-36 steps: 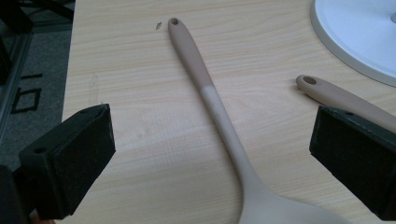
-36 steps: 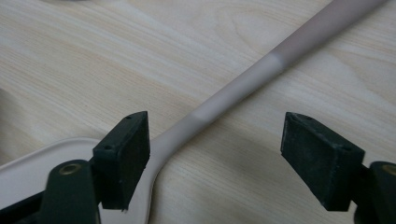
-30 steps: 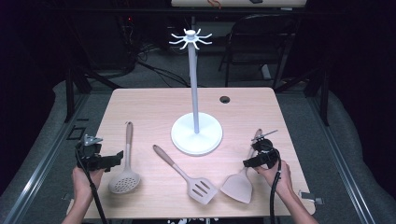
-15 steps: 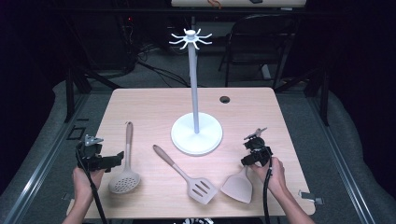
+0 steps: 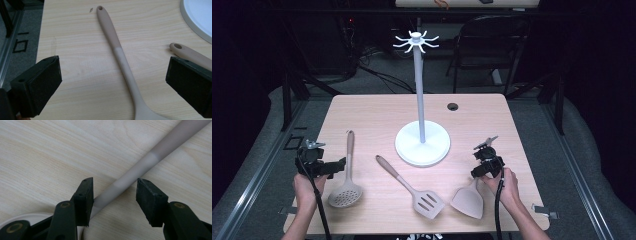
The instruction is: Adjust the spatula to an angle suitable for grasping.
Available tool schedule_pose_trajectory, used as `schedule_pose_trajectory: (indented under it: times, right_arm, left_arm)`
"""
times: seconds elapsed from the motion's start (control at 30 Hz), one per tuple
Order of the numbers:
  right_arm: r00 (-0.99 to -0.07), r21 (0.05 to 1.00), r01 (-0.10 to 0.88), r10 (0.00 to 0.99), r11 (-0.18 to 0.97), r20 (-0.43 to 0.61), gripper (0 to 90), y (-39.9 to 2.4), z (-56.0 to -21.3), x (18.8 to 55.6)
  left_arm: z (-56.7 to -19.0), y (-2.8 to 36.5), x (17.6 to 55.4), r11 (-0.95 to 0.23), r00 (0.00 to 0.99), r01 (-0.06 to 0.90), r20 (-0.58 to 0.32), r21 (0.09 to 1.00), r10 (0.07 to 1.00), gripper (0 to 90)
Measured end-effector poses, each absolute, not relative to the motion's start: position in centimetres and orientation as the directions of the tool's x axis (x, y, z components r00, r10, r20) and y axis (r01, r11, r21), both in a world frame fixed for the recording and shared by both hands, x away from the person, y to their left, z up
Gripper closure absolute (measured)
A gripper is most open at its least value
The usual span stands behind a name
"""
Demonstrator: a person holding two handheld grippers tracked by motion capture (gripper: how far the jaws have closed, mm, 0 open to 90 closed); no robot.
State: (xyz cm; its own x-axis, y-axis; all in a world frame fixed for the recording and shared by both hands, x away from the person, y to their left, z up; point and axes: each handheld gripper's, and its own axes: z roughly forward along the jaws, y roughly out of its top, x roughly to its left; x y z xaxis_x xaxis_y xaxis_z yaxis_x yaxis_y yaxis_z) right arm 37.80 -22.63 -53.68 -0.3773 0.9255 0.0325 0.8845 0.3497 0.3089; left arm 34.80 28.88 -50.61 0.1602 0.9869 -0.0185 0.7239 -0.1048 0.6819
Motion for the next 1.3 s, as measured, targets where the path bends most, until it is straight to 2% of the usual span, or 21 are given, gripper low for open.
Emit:
schedule_pose_trajectory:
  times: [0.13,0.2,0.4,0.57,0.77,0.93,1.0,1.03,1.1,1.13,1.23,1.3]
  right_arm:
    - [-0.368,0.298,0.891,0.929,0.343,0.031,46.3,-22.5,-53.9,38.1]
    - [-0.365,0.301,0.891,0.93,0.339,0.034,46.3,-22.3,-54.0,38.1]
    - [-0.357,0.301,0.897,0.932,0.325,0.058,47.4,-22.6,-54.1,38.3]
    - [-0.378,0.244,0.904,0.923,0.35,0.075,51.4,-23.4,-53.9,39.7]
    - [-0.378,0.253,0.902,0.923,0.349,0.073,53.7,-23.3,-54.0,40.0]
    - [-0.456,0.177,0.878,0.89,0.446,0.018,59.8,-23.2,-53.5,40.7]
    - [-0.453,0.186,0.878,0.891,0.441,0.021,60.2,-23.4,-53.5,40.6]
    - [-0.422,0.237,0.885,0.906,0.401,0.043,60.2,-23.4,-53.9,40.4]
    - [-0.485,0.15,0.865,0.874,0.48,0.002,60.4,-23.5,-53.2,40.7]
    - [-0.432,0.224,0.881,0.902,0.416,0.025,60.6,-23.2,-53.7,40.3]
    - [-0.465,0.196,0.869,0.885,0.454,0.011,58.8,-22.8,-53.4,40.2]
    - [-0.448,0.216,0.875,0.894,0.434,0.019,57.6,-22.6,-53.7,40.1]
  left_arm:
    - [-50.3,29.2,35.2,-0.079,0.136,0.721,-0.03,0.688,0.99,0.2]
    - [-50.2,29.7,35.6,-0.025,0.117,0.718,-0.086,0.695,0.989,0.4]
    - [-50.4,29.3,35.6,-0.056,0.164,0.723,-0.092,0.689,0.982,0.2]
    - [-50.4,29.2,35.7,-0.075,0.192,0.72,-0.095,0.689,0.977,0.2]
    - [-50.5,29.0,35.8,-0.099,0.216,0.72,-0.087,0.687,0.972,0.2]
    - [-50.4,28.9,35.6,-0.111,0.228,0.713,-0.079,0.692,0.97,0.2]
    - [-50.3,28.9,35.5,-0.109,0.226,0.712,-0.08,0.693,0.971,0.2]
    - [-50.3,28.9,35.6,-0.112,0.23,0.713,-0.079,0.692,0.97,0.2]
    - [-50.4,28.9,35.6,-0.113,0.229,0.713,-0.077,0.692,0.97,0.2]
    - [-50.4,28.9,35.6,-0.115,0.231,0.714,-0.077,0.691,0.97,0.2]
    - [-50.4,28.9,35.6,-0.118,0.233,0.712,-0.074,0.692,0.97,0.2]
    - [-50.4,28.8,35.6,-0.122,0.238,0.714,-0.075,0.69,0.968,0.2]
